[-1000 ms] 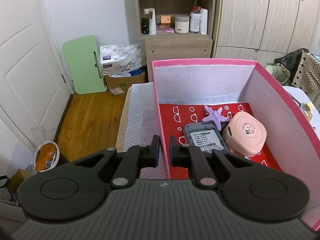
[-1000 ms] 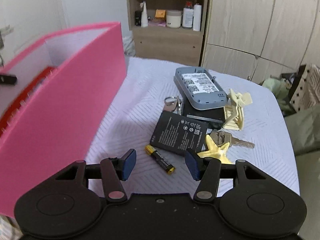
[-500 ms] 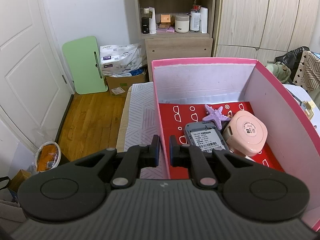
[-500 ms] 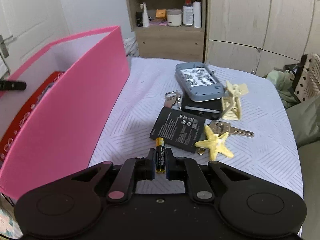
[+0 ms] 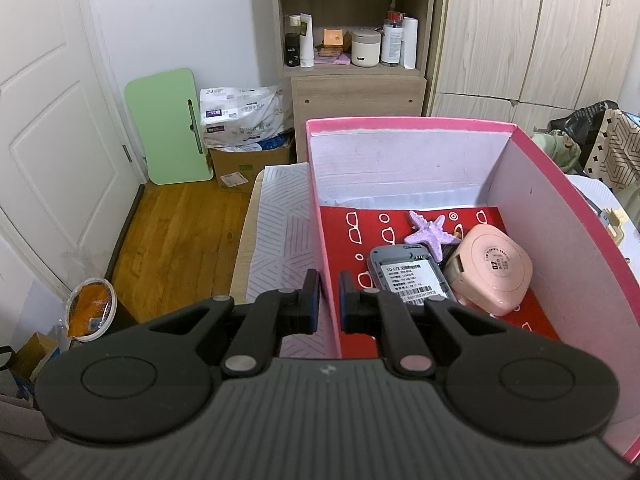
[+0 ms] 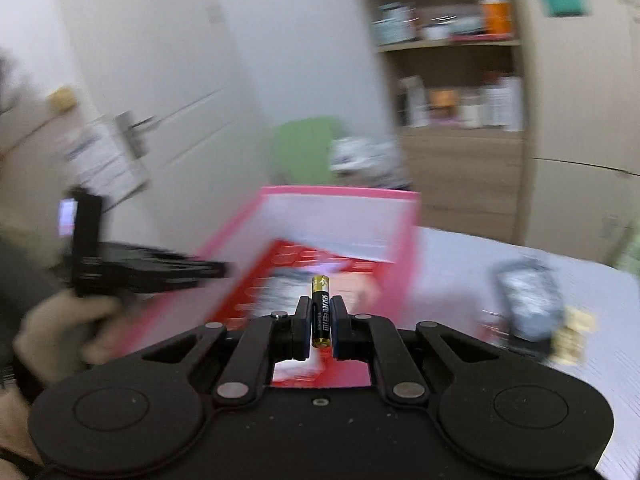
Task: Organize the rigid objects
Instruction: 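Carry the AA battery into the box and release it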
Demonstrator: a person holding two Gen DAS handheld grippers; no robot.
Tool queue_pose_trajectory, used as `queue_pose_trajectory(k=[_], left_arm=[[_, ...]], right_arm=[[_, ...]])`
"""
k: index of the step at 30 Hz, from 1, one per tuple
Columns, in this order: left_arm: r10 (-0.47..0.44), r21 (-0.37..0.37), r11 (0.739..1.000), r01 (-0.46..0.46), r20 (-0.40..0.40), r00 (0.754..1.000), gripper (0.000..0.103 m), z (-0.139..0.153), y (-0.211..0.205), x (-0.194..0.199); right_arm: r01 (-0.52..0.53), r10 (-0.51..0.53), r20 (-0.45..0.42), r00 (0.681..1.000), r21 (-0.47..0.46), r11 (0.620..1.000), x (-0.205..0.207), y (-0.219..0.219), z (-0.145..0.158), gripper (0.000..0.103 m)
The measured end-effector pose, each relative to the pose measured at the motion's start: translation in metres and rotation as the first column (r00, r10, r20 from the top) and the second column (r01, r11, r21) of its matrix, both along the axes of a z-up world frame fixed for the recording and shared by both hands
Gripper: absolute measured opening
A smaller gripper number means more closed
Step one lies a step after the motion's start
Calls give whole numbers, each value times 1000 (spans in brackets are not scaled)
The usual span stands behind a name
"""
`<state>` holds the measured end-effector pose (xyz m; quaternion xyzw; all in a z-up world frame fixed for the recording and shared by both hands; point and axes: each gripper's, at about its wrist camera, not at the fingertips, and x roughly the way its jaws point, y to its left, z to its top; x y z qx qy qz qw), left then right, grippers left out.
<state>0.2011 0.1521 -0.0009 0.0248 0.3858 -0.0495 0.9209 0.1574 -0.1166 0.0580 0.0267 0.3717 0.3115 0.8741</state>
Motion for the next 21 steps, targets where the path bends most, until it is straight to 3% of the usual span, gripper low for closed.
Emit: queue_pose_trajectory(k=[4, 9, 16, 21], left_arm=[[2, -8, 1000, -2, 0, 1000, 9, 0, 1, 0], [2, -4, 1000, -2, -1, 1000, 9, 0, 0, 0], [1, 1, 1000, -1, -14, 1000, 9, -1, -1, 2], [1, 1, 1000, -1, -15, 1000, 9, -1, -1, 3]], right_arm=[[-148, 142, -178, 974, -23, 989, 28, 46, -17, 11], [-200, 167, -304, 938, -83, 976, 49, 84, -51, 11], [-240, 182, -345, 921, -134, 962, 54, 108, -71, 12], [-203, 159, -274, 948, -139, 969, 47, 101, -58, 19]])
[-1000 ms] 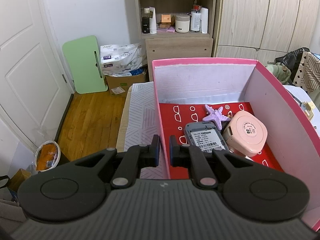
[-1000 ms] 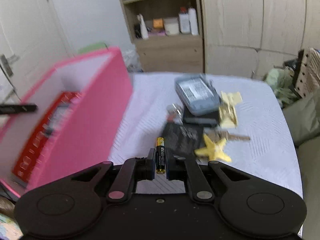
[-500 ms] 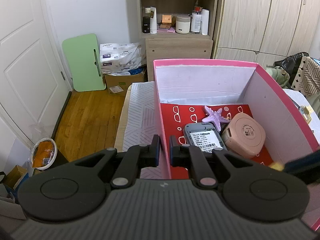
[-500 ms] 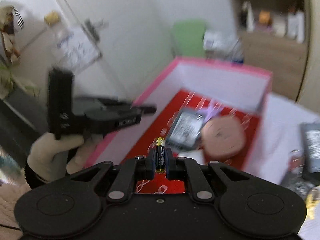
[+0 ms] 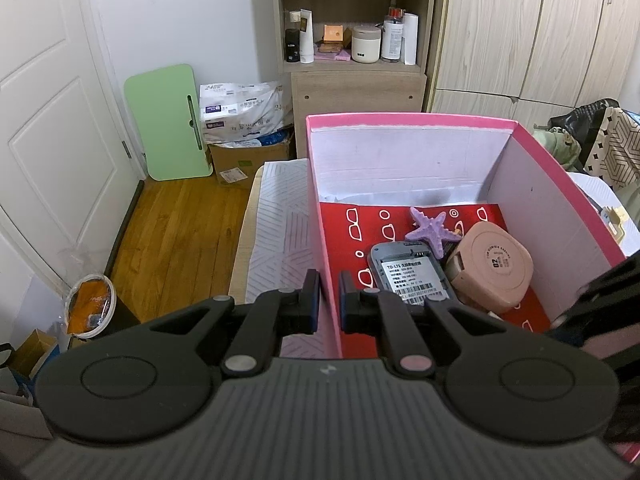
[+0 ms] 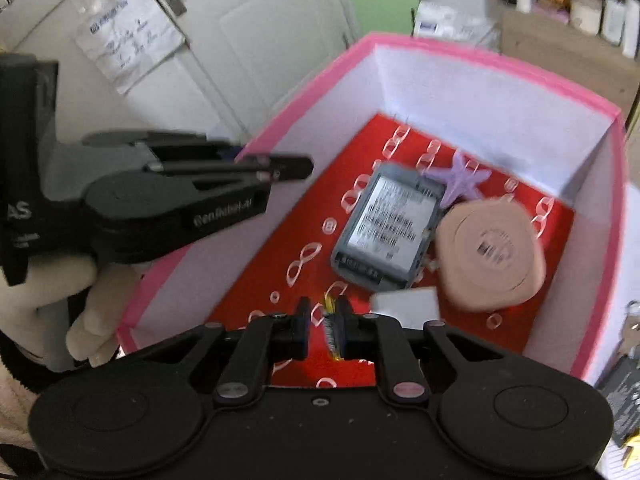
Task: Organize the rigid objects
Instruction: 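Carry the AA battery into the box and release it, then return the right gripper to the table and grasp the black phone battery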
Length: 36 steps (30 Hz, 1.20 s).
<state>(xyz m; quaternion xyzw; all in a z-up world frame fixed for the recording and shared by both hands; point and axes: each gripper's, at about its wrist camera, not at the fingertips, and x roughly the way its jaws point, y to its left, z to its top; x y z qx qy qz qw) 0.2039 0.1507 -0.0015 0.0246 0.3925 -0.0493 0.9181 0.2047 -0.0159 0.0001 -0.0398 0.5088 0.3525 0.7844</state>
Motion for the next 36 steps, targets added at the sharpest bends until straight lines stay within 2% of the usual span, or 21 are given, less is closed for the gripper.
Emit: queue_pose_trajectory(k=[5, 8, 11, 15, 18, 23, 25, 29, 32, 34, 36], left_arm=[[1, -4, 1000, -1, 0, 1000, 9, 0, 0, 0], [2, -7, 1000, -2, -1, 1000, 9, 0, 0, 1], [2, -7, 1000, -2, -1, 1000, 9, 0, 1, 0], [1, -6, 1000, -1, 0, 1000, 9, 0, 1, 0], [2, -6, 1000, -2, -1, 1000, 9, 0, 1, 0], [2, -6, 1000, -2, -3, 1000, 9, -1, 1, 0], [2, -6, 1000, -2, -6, 1000, 9, -1, 1, 0], [1, -4, 1000, -1, -7, 1000, 9, -2, 2, 0], [2, -5, 1000, -2, -7, 1000, 9, -2, 2, 0], [2, -7, 1000, -2, -7, 1000, 9, -2, 2, 0], [4, -14, 1000, -5, -6, 1000, 9, -2, 2, 0]], right_arm=[[99, -110, 78, 991, 128, 987, -18, -47, 40, 22], [186, -210, 141, 968, 163, 969, -35, -84, 55, 25], [294, -320, 151, 935, 171, 940, -46, -123, 60, 26], [442, -459, 131, 879, 138, 886, -55, -167, 44, 27], [530, -540, 123, 833, 104, 842, -60, -192, 27, 33], [628, -635, 115, 764, 95, 772, -65, -206, -4, 41], [637, -645, 124, 754, 98, 764, -65, -205, -16, 44], [625, -629, 141, 764, 78, 777, -58, -197, -34, 47], [623, -624, 168, 763, 64, 779, -49, -191, -44, 54], [629, -630, 184, 754, 70, 774, -41, -185, -46, 61], [640, -639, 193, 745, 62, 766, -32, -181, -50, 62]])
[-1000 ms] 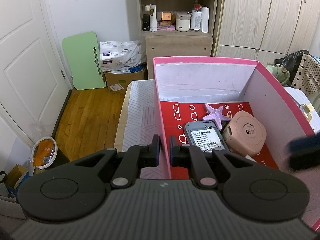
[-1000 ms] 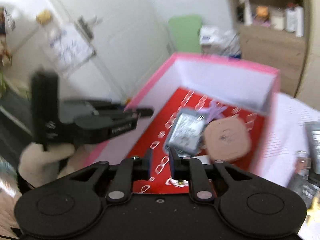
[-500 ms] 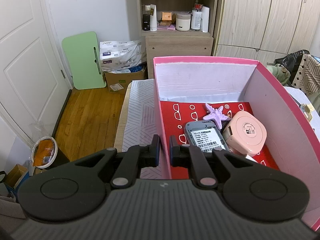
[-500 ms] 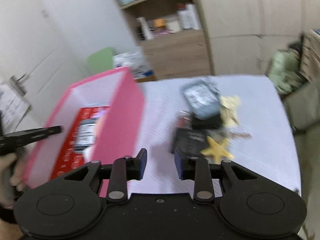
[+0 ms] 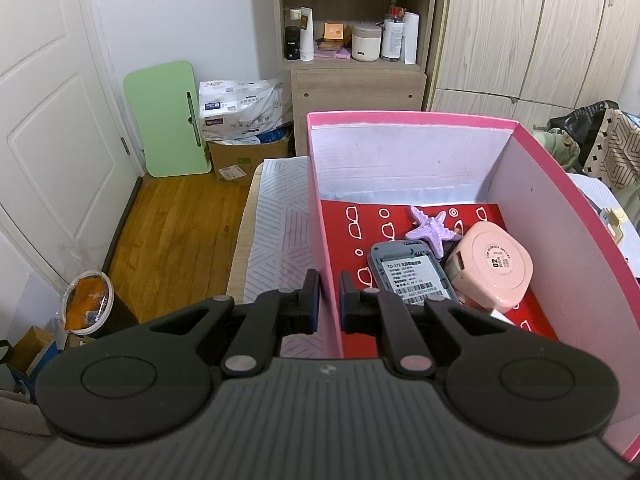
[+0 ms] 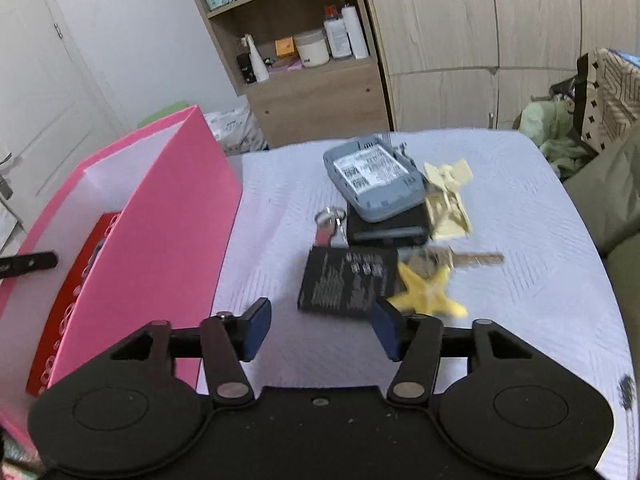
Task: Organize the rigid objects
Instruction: 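Return the right gripper to the table and grasp the black phone battery, then carry the black phone battery into the box and release it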
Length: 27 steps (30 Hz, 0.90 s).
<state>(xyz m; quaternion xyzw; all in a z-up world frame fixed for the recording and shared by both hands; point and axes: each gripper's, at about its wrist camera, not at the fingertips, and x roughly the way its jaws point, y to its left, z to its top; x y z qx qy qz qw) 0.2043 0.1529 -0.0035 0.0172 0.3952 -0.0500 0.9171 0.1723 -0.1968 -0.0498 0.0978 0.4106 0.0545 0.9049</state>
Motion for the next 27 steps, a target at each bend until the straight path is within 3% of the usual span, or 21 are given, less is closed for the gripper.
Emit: queue_pose_trajectory(k=[6, 13, 18, 27], left_arm=[[0, -4, 1000, 0, 1, 1000, 9, 0, 1, 0], [1, -9, 1000, -1, 0, 1000, 9, -1, 1, 1], [-3, 4, 1000, 3, 1, 1000, 9, -1, -1, 0], [0, -13, 1000, 0, 0, 1000, 9, -1, 0, -1]], right_arm=[[68, -71, -15, 997, -126, 990, 9, 5, -10, 64], [44, -44, 4, 999, -134, 990, 16, 14, -15, 70], [27, -26, 9, 1000, -211, 977, 23, 25, -21, 72], [4, -2, 19, 1000, -132, 991, 15, 15, -17, 69]])
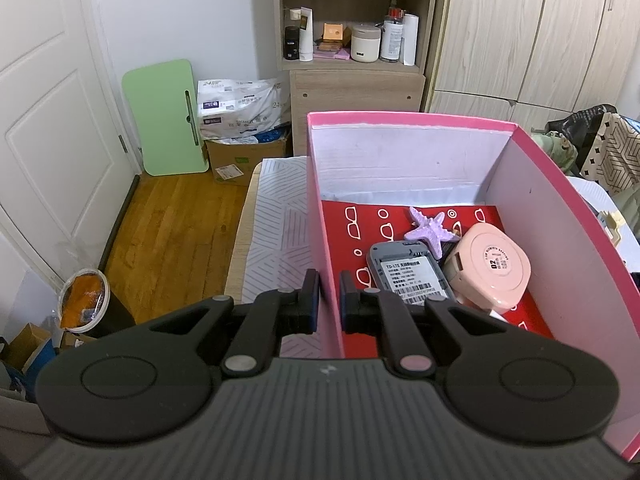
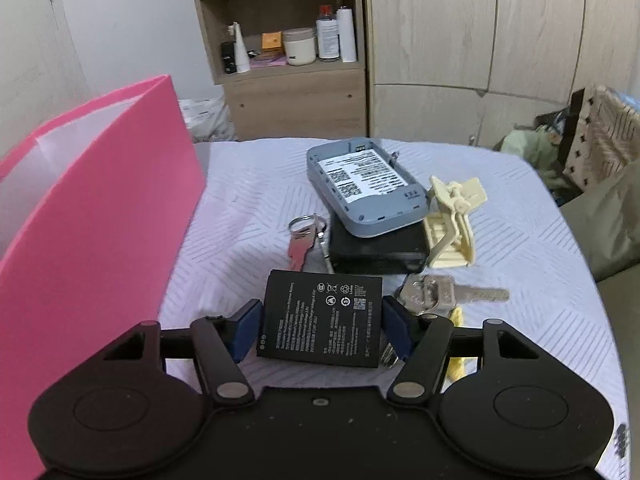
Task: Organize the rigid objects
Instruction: 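Carry the black phone battery into the box and release it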
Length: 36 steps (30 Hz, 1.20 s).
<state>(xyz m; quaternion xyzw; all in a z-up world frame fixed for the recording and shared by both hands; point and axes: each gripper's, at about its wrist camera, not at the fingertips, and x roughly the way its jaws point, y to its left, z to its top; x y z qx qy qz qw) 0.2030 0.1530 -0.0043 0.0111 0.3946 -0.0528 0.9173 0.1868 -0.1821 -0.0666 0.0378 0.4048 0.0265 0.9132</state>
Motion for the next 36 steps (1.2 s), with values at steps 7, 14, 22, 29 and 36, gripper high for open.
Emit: queue_pose_trajectory(k=[7, 14, 22, 29, 36], left_arm=[[1, -3, 1000, -1, -1, 1000, 9, 0, 0, 1], [2, -3, 1000, -2, -2, 1000, 9, 0, 1, 1], [3, -11, 1000, -3, -5, 1000, 9, -2, 2, 3], [2, -5, 1000, -2, -3, 1000, 9, -3, 1, 1], [-13, 47, 999, 12, 6, 1000, 9, 0, -5, -6]], right_arm=[[-2, 0, 27, 1000, 50, 999, -12, -4, 12, 69], [-74, 54, 137, 989, 141, 987, -37, -1, 61, 69], [-355, 310, 209, 927, 234, 905, -47, 38, 116, 69], [-516, 527, 9, 850, 215, 829, -40, 104, 96, 69], [-560, 595, -143, 791, 224, 797, -19, 144, 71, 69]])
